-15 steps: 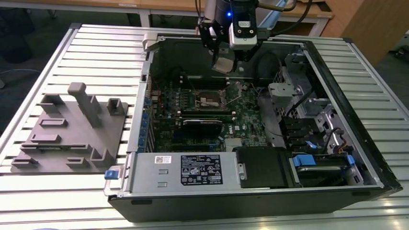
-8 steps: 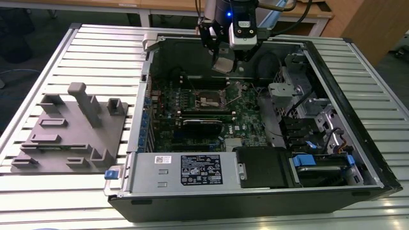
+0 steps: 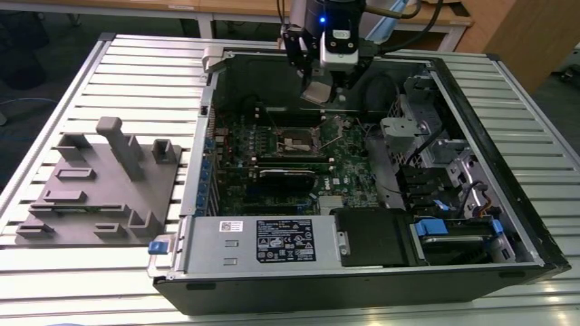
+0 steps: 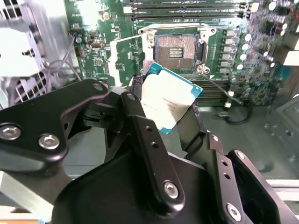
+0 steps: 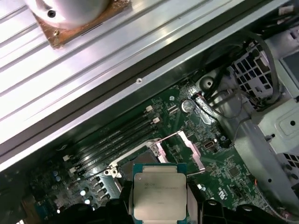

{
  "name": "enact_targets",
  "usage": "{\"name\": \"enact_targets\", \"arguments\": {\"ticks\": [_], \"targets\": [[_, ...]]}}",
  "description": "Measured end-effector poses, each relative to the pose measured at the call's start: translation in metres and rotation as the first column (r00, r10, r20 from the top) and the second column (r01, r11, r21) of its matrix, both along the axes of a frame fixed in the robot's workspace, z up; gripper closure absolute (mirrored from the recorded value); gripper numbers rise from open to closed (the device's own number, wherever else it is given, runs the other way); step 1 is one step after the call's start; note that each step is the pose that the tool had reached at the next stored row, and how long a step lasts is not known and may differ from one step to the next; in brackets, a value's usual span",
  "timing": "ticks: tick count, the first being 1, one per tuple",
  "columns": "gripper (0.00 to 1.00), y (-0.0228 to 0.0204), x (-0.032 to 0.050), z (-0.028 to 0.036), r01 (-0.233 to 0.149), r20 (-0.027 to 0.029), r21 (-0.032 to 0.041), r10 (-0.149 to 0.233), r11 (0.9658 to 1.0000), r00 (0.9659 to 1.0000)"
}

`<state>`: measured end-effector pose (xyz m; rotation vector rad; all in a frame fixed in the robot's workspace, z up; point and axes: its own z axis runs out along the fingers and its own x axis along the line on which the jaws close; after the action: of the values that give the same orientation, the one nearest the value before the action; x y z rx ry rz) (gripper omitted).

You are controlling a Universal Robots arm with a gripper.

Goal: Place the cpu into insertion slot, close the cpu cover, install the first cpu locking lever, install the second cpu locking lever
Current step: 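Place the cpu into insertion slot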

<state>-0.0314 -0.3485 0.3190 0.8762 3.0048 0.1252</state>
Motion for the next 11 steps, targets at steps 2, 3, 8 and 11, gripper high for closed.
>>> {"name": "enact_targets", "arguments": {"ticks": [2, 3, 8, 11], "targets": [[0.46, 0.0000, 0.0000, -0.0001, 0.036, 0.0000, 0.0000, -0.036, 0.9993, 0.9993], [0.46, 0.0000, 0.0000, -0.0002, 0.054, 0.0000, 0.0000, -0.054, 0.9985, 0.9985], [0.46, 0.0000, 0.0000, -0.0004, 0.144, 0.0000, -0.0001, -0.144, 0.9896, 0.9896], [0.46, 0.0000, 0.0000, -0.0005, 0.173, -0.0001, 0.0000, -0.173, 0.9849, 0.9849]]}}
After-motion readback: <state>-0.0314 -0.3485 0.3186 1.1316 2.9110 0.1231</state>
